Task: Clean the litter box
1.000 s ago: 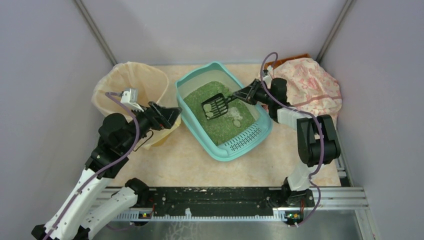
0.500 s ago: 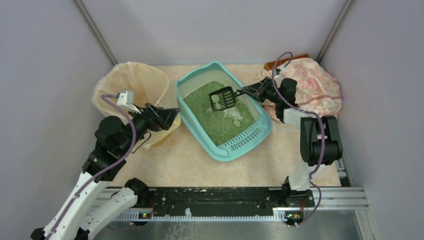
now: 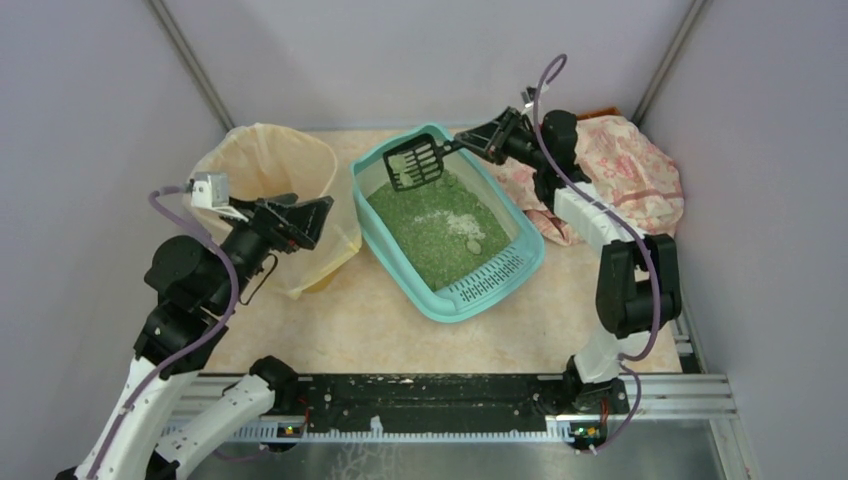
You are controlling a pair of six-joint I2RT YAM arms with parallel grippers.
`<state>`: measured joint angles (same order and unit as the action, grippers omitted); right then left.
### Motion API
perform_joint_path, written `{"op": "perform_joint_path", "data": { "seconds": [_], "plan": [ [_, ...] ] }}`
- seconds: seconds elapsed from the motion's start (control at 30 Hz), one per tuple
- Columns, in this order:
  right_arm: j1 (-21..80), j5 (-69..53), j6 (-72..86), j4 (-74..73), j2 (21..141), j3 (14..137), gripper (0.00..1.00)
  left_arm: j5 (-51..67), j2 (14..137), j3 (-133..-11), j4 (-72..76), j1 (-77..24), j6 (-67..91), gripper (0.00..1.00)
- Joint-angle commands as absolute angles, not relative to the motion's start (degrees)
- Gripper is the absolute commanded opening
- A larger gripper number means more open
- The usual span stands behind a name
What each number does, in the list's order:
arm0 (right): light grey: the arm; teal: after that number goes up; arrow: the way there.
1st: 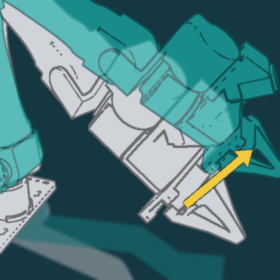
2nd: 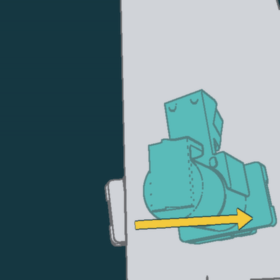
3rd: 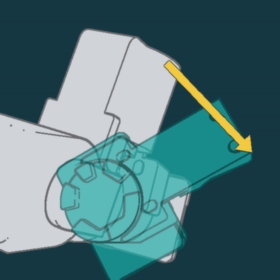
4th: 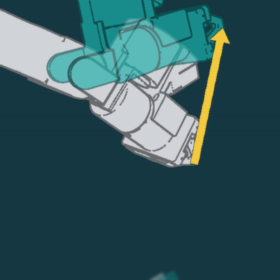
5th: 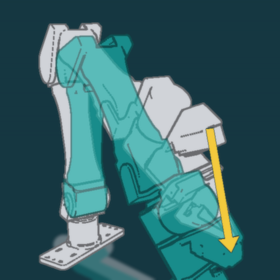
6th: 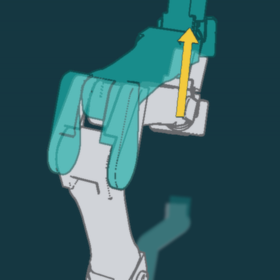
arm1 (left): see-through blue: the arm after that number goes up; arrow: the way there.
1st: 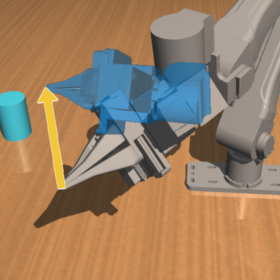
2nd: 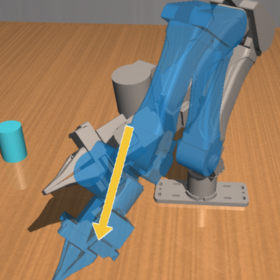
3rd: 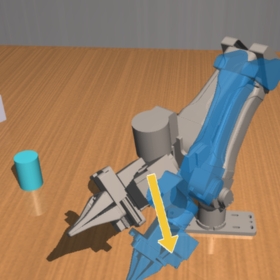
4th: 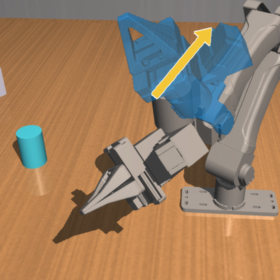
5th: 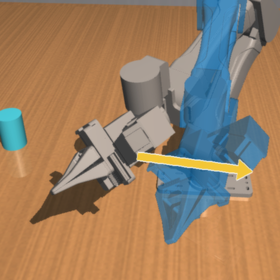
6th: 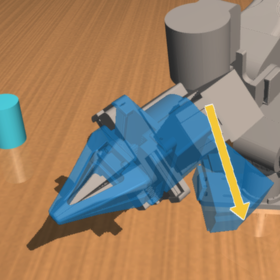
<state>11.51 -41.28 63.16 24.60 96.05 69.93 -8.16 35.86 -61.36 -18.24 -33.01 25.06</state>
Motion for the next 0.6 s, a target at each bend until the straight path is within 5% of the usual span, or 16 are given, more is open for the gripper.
{"op": "perform_joint_path", "data": {
  "seconds": [0.0,0.57],
  "plan": [
    [14.34,-39.94,65.68,22.51,95.61,78.02,0.00,-9.93,33.72,-61.56,-19.66,-33.11,23.74,0.98],
    [26.70,-36.14,64.15,8.87,109.36,108.05,0.00,-9.39,27.86,-57.82,-22.28,-33.18,26.78,0.98]
  ]
}}
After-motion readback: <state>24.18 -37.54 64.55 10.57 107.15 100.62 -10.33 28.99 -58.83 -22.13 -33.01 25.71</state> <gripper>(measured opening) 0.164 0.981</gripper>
